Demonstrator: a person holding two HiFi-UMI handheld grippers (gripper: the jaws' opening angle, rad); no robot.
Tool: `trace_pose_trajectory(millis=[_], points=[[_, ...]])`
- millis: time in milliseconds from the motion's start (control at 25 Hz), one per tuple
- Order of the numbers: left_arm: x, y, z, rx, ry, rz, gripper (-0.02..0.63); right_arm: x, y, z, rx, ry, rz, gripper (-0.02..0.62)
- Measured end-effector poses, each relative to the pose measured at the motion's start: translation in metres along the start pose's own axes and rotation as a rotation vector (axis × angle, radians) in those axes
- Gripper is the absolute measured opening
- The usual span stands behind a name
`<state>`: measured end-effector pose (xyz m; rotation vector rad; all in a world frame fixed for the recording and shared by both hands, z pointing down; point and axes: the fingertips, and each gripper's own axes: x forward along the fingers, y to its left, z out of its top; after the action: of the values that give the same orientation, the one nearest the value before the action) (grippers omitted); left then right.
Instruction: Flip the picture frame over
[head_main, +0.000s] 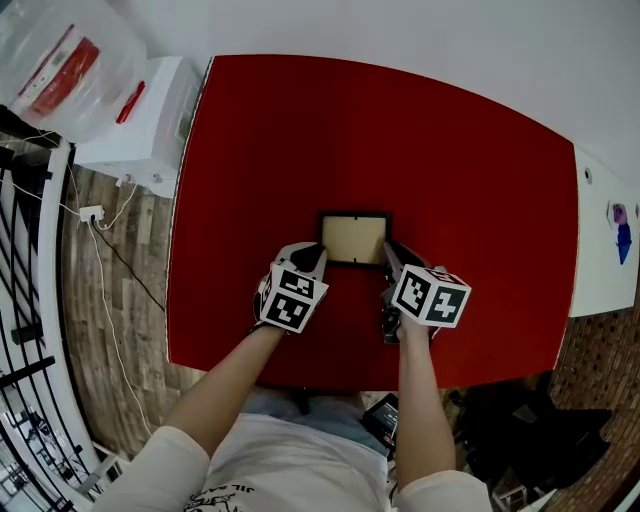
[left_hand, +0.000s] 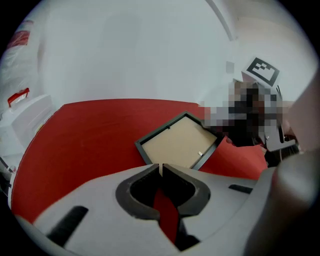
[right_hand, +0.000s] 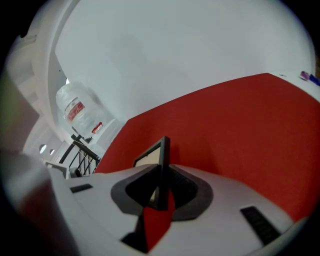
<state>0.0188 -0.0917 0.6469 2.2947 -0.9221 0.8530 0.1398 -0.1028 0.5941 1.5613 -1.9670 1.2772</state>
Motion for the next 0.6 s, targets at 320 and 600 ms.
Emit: trace_pose_trajectory(millis=[320,600], points=[[0.004,-0.003,0.001,0.015,0.004,0.001,0.029,0.019,-0.027,-0.018,-0.148,0.056,-0.126,0.055],[0.003,-0.001,0.002,0.010,0.002,0.015,0.021,0.030,-0.034,-0.026,-0.170,0.083,-0.147,0.052]])
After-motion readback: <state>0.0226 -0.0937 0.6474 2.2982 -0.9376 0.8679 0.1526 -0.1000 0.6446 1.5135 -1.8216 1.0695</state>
